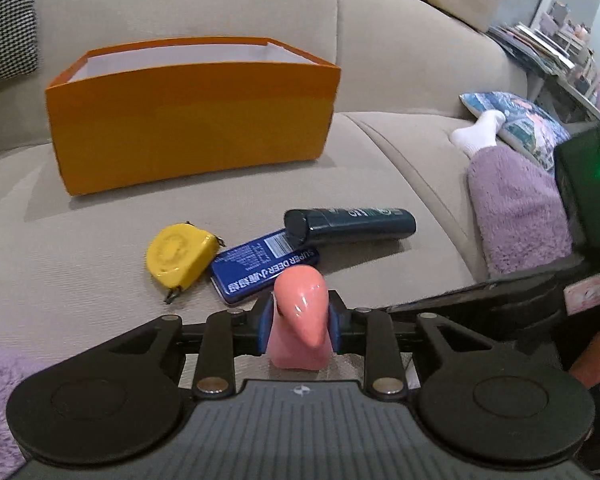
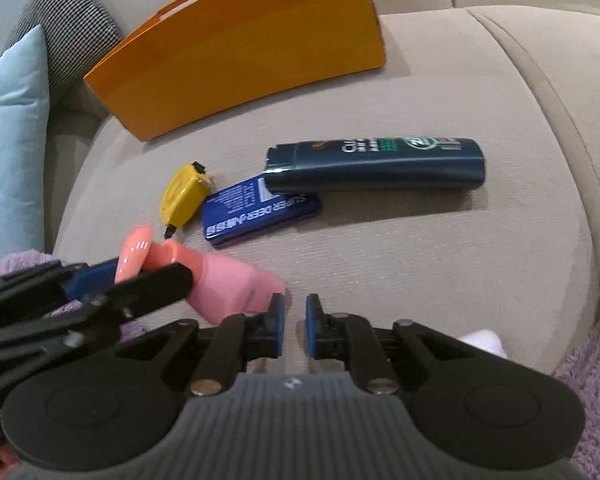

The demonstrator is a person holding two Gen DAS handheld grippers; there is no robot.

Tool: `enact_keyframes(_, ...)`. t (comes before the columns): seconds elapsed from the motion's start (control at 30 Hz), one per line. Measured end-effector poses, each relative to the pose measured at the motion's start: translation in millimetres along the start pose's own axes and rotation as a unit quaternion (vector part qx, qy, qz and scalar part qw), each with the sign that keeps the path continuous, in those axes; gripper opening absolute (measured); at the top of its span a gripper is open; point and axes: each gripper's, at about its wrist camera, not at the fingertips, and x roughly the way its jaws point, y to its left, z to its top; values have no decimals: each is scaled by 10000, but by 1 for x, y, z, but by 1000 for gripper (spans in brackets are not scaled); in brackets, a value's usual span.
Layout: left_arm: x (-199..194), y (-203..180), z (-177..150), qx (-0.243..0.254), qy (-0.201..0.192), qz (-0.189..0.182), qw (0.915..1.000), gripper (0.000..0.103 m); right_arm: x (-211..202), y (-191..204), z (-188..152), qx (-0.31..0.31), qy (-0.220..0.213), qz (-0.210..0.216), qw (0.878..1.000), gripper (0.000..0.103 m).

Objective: Organize rigid objects
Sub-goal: 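Grasp the pink pump bottle with the left tool while the right tool grasps the dark blue bottle, then lift the pink pump bottle and dark blue bottle with both tools toward the orange box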

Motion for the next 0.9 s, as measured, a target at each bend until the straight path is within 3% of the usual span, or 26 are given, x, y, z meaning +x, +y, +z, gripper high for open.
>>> enact_keyframes(0.33, 0, -4, -4, 312, -122, -33, 9994, 29, -16, -1, 7, -170, -393, -275, 9987, 14)
enact_keyframes(0.43, -6, -2, 5, 341, -171, -11, 9993, 29, -18, 5, 15, -595, -477, -428, 9962, 29)
enact_keyframes(0.53, -14, 6, 19, 210, -208, -36, 9996, 29, -19, 15, 26, -1241, -492, -598, 9892, 36)
enact_keyframes(0.63, -18, 16, 37, 103, -179, -59, 9998, 29, -16, 24, 36, -2046, -494, -862, 9738, 47)
enact_keyframes(0.7, -17, 22, 48, 84, -132, -80, 9998, 29, -10, 29, 43, -2589, -403, -1013, 9597, 48)
enact_keyframes(0.9, -5, 34, 70, 140, -86, -200, 9997, 29, 15, 39, 49, -4154, -57, -1321, 9000, 48)
